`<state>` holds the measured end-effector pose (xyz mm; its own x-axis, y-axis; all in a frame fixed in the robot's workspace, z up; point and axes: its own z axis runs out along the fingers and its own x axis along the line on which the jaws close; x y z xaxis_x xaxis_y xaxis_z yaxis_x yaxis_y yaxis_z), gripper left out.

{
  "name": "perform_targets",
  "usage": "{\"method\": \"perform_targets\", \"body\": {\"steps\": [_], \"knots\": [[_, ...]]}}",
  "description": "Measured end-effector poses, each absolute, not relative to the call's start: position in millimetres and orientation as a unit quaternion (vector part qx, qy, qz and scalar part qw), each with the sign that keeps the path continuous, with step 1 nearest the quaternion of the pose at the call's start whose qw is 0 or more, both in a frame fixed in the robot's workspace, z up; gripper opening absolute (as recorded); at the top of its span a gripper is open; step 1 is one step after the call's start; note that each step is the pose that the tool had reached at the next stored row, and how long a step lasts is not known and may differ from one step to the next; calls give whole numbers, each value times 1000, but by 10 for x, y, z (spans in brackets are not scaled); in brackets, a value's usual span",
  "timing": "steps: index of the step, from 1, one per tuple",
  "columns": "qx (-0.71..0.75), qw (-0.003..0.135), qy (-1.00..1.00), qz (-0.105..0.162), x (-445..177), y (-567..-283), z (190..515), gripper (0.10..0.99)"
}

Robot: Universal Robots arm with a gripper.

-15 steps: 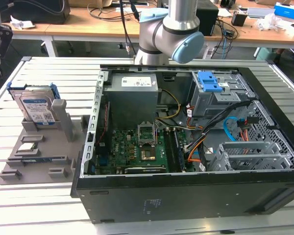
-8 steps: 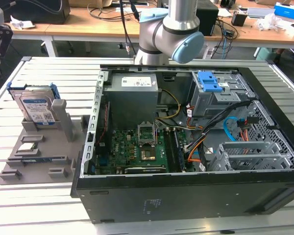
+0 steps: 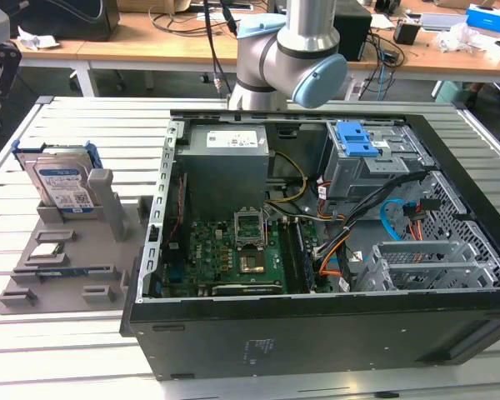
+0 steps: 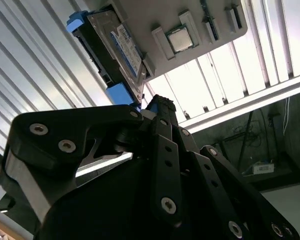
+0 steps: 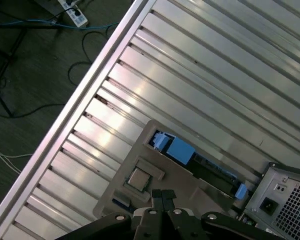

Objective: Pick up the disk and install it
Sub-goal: 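Pick up the disk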

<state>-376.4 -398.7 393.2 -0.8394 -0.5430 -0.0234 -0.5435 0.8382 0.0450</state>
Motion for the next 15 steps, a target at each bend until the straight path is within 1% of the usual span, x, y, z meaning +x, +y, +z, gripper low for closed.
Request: {"method": "perform_targets", "body": {"steps": [15], "knots": [[-343, 3, 939, 25, -3764, -3987, 3933, 102]]}}
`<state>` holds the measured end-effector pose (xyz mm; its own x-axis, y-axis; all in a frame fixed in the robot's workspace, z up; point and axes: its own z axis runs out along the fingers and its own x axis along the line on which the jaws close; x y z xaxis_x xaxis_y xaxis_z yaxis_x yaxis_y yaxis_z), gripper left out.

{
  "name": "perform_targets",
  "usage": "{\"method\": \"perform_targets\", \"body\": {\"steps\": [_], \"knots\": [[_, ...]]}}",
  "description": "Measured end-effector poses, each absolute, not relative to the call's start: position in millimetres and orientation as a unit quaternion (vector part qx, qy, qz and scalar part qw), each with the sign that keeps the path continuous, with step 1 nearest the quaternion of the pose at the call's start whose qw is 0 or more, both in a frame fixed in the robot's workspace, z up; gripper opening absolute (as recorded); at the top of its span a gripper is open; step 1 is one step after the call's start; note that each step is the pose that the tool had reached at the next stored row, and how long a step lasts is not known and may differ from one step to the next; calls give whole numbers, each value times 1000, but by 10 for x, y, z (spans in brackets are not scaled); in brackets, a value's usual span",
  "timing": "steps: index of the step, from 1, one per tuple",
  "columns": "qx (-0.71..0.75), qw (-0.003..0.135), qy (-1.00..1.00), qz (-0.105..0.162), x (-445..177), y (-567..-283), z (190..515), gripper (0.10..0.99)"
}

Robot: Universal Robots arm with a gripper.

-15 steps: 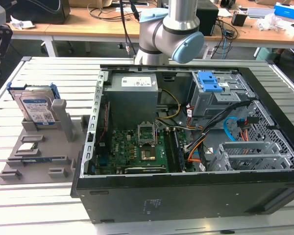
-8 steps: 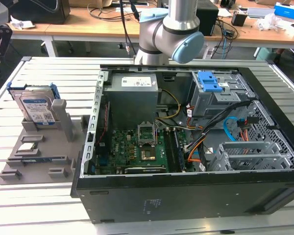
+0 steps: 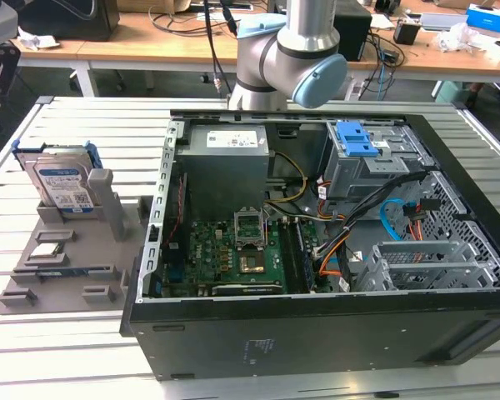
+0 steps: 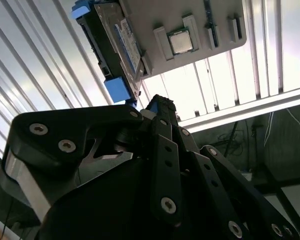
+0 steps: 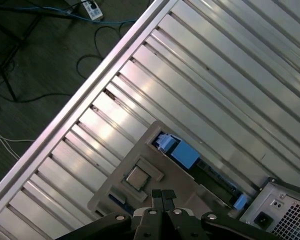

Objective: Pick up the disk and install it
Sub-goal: 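Pick up the disk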

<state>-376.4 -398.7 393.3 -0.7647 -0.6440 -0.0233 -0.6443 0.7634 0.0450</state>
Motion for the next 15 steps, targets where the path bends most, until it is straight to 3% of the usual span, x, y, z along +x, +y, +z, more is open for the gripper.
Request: {"method": "perform_targets", "body": {"steps": [15], "knots": [[-404, 2, 914, 25, -3764, -3987, 3933, 102]]}}
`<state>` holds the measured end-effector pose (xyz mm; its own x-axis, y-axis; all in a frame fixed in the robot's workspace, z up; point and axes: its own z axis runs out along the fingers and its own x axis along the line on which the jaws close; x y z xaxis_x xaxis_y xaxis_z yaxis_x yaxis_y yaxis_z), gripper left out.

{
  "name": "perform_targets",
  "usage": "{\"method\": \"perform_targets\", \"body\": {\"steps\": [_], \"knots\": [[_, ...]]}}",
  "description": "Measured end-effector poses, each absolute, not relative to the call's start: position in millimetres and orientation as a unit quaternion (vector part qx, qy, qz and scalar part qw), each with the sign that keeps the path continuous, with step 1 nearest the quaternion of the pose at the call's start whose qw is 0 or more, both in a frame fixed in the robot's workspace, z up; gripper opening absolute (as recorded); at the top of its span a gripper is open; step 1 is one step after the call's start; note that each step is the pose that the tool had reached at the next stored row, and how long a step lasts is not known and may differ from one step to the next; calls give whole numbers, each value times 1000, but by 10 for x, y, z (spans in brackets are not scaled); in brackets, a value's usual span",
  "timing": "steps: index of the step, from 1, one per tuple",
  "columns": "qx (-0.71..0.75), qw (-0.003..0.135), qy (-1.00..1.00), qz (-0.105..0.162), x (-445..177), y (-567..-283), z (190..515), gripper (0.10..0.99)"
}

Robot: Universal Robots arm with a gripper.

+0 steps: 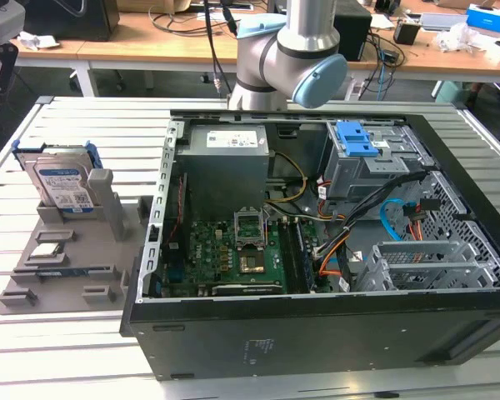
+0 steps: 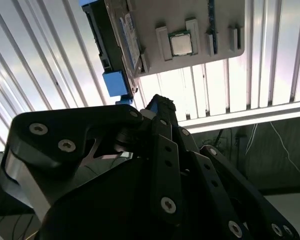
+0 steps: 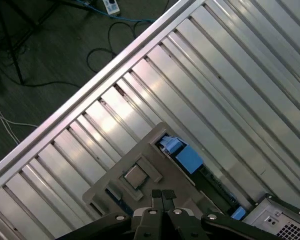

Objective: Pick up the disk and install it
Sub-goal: 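Pick up the disk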

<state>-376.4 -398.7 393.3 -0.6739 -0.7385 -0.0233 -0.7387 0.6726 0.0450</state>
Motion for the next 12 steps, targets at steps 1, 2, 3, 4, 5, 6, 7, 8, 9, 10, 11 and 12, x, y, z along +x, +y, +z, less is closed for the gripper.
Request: {"method": "perform_targets", "body": {"steps": [1, 2, 3, 4, 5, 6, 7, 8, 9, 10, 11, 12], "knots": [[-407, 1, 913, 25, -3764, -3987, 3933, 102], [-415, 1, 910, 25, -3764, -3987, 3932, 102], [-418, 1, 908, 25, -3764, -3987, 3932, 102], [-421, 1, 907, 25, -3764, -3987, 3933, 102], [-425, 1, 905, 25, -3764, -3987, 3932, 102], [-428, 1, 903, 25, -3764, -3987, 3933, 102], [-431, 1, 902, 25, -3764, -3987, 3932, 102], [-437, 1, 899, 25, -3764, -3987, 3932, 102], [-442, 1, 897, 25, -3764, -3987, 3932, 102], [-445, 0, 895, 25, -3764, -3987, 3932, 102], [-448, 0, 894, 25, -3764, -3987, 3932, 102], [-451, 0, 892, 25, -3764, -3987, 3933, 102]]}}
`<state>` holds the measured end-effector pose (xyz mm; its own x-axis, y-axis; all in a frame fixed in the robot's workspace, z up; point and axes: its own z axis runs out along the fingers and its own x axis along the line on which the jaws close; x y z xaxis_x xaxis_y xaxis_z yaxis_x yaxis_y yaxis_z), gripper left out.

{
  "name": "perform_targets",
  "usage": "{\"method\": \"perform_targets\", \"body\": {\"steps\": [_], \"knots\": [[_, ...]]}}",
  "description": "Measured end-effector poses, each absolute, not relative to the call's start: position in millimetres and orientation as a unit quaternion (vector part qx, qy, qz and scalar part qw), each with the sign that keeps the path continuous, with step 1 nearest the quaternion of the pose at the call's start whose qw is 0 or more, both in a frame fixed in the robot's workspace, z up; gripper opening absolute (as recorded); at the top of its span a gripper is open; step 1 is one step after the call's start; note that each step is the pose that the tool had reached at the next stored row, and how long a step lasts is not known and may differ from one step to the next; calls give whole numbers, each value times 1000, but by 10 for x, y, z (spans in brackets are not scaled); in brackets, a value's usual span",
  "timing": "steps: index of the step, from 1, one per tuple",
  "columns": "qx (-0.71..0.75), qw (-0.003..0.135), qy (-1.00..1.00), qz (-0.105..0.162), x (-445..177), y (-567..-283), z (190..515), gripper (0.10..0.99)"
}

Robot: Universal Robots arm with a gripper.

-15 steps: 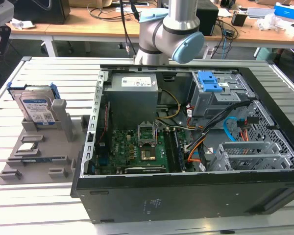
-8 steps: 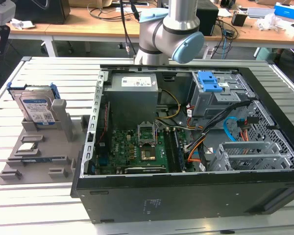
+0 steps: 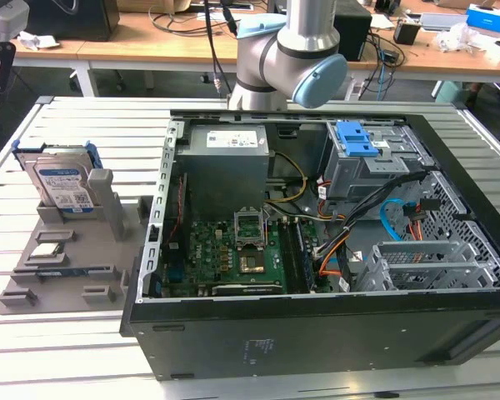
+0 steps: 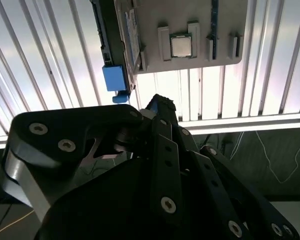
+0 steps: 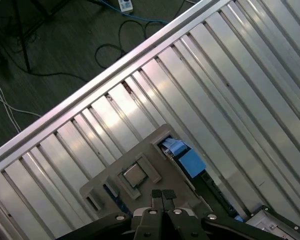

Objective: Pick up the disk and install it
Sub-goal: 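Pick up the disk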

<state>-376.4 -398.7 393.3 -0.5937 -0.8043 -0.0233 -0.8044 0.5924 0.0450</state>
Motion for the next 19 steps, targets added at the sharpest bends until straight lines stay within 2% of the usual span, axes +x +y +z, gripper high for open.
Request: {"method": "perform_targets", "body": {"steps": [19], "knots": [[-512, -1, 858, 25, -3764, -3987, 3932, 102]]}}
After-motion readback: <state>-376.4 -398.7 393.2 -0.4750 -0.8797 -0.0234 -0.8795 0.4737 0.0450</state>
